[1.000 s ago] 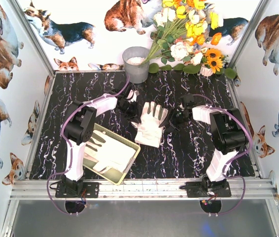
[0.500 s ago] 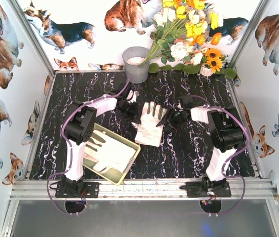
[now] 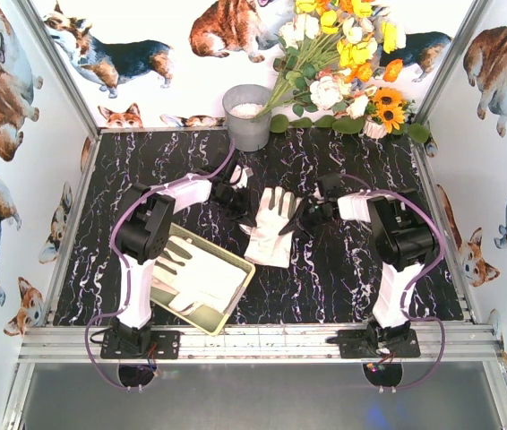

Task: Put the gloves into the storage basket
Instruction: Pair the glove with the glove, then pick up the glove from the center of the board.

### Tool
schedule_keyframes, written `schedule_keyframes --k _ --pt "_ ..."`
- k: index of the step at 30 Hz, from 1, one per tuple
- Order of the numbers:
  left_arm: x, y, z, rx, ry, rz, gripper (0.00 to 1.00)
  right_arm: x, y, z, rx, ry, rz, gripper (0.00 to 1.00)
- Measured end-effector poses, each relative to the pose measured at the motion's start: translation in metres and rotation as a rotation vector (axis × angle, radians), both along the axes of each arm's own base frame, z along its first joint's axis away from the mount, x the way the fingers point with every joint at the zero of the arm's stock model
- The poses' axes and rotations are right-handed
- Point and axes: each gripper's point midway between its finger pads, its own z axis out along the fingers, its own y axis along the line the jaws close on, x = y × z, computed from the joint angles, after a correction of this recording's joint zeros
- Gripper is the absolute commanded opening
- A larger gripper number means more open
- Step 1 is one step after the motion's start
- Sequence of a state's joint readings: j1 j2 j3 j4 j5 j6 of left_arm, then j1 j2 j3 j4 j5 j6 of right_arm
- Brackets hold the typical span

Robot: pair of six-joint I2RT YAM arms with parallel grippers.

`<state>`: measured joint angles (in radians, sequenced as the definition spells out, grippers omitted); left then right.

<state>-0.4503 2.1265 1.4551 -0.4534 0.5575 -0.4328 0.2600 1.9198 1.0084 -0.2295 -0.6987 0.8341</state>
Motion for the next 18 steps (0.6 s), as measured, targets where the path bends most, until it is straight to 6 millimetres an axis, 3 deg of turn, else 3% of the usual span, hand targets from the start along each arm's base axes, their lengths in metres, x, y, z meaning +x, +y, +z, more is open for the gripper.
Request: schedule_keyframes --k 2,9,13,18 --pt "-0.002 0.0 0.001 0.0 -0.002 0.0 0.14 0.0 0.0 0.0 -0.002 0.001 0.001 0.0" --pt "0.003 0.003 0.015 0.015 -0.03 0.047 0.39 0.002 -0.004 0.001 -0.041 -0.008 0.017 0.0" --pt "0.009 0.006 0.048 0.011 -0.097 0.091 0.54 0.0 -0.013 0.004 -0.078 -0.01 0.021 0.0" --pt "0.017 0.014 0.117 -0.017 -0.249 0.165 0.65 -0.007 -0.025 0.008 -0.134 0.003 0.045 0.0"
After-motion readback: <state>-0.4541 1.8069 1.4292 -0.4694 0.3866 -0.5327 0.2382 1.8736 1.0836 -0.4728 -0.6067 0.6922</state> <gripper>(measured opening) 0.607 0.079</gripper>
